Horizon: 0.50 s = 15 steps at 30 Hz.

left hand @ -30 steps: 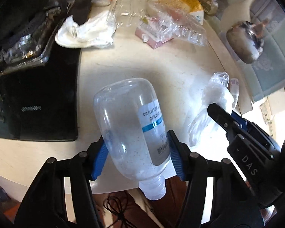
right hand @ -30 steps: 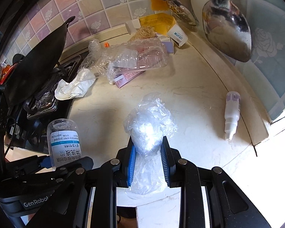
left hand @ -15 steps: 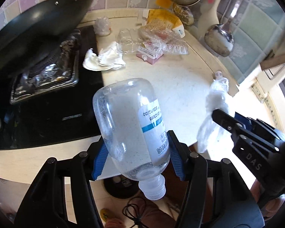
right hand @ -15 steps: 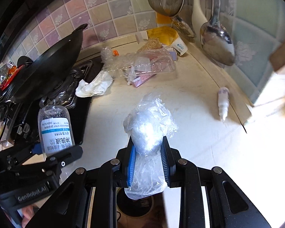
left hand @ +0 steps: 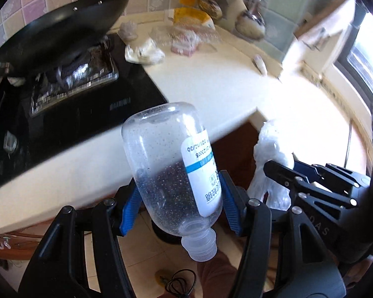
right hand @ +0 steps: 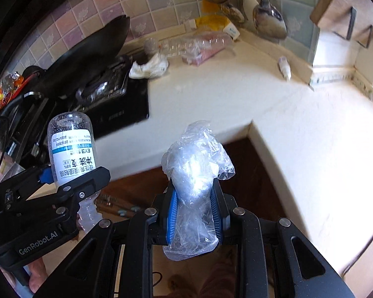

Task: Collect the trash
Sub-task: 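Carry both items down over the floor bin and open both tools to drop them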

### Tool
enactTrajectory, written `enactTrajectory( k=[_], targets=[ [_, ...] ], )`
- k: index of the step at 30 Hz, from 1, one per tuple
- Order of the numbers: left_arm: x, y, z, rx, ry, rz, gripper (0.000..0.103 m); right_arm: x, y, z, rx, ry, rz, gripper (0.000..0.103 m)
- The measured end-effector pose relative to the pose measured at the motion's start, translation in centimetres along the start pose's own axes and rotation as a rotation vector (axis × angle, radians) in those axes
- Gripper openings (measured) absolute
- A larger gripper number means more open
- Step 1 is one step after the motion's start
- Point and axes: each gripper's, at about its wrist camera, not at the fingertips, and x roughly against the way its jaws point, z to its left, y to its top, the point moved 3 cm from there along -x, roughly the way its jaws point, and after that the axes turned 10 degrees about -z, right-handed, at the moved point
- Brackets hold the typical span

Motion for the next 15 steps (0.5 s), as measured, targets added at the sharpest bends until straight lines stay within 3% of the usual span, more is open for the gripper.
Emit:
enactTrajectory(
  k=[8, 15],
  targets=[
    [-1.1, -7.9, 1.1, -0.022, -0.032, 0.092, 0.056, -0.5, -8.5, 1.4, -0.052, -0.03, 0.105, 0.024],
    [-6.7, -15.3, 1.7, -0.022, -0.014, 0.22, 0.056, -4.3, -15.8, 1.0, -0.055, -0.017, 0.216, 0.024]
  ],
)
